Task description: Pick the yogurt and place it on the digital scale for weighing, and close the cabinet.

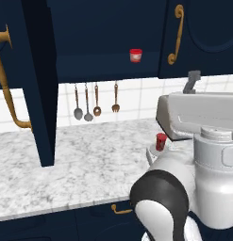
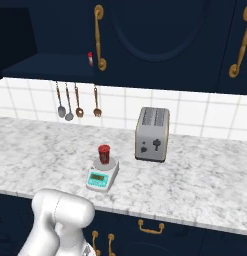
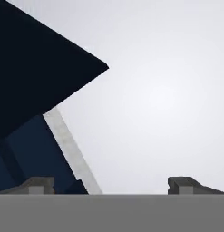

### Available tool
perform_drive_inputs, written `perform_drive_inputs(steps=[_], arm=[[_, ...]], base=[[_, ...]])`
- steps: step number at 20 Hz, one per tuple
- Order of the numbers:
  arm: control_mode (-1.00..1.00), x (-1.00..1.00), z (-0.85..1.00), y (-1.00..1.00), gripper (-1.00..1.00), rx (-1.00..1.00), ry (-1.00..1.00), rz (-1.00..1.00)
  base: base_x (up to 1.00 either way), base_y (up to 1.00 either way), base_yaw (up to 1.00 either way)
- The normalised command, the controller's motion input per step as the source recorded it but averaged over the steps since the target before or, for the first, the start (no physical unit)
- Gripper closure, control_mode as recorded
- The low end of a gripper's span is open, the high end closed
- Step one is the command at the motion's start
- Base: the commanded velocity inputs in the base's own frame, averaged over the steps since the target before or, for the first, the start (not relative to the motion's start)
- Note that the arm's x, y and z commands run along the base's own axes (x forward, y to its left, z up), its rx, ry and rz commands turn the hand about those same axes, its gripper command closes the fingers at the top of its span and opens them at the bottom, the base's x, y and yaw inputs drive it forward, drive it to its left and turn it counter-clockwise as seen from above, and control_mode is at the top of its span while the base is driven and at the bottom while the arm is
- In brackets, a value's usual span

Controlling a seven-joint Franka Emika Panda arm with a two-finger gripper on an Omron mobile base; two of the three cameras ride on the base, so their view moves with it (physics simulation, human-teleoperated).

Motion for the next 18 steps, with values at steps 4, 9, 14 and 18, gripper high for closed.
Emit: perform_drive_inputs(steps=[4,9,14,18], arm=[[-1.00,-1.00,-0.32,1.00,-1.00,-0.06,-0.23,0.00],[-1.00,-0.78,-0.41,1.00,-1.00,0.01,-0.18,0.00],[-1.00,-0.53,-0.64,1.00,-1.00,0.03,-0.01,0.00],[-1.00,-0.92,-0.27,1.00,-1.00,0.00,-0.03,-0.11]], base=[[0.00,0.00,0.00],[0.00,0.00,0.00],[0.00,0.00,0.00],[0.00,0.00,0.00]])
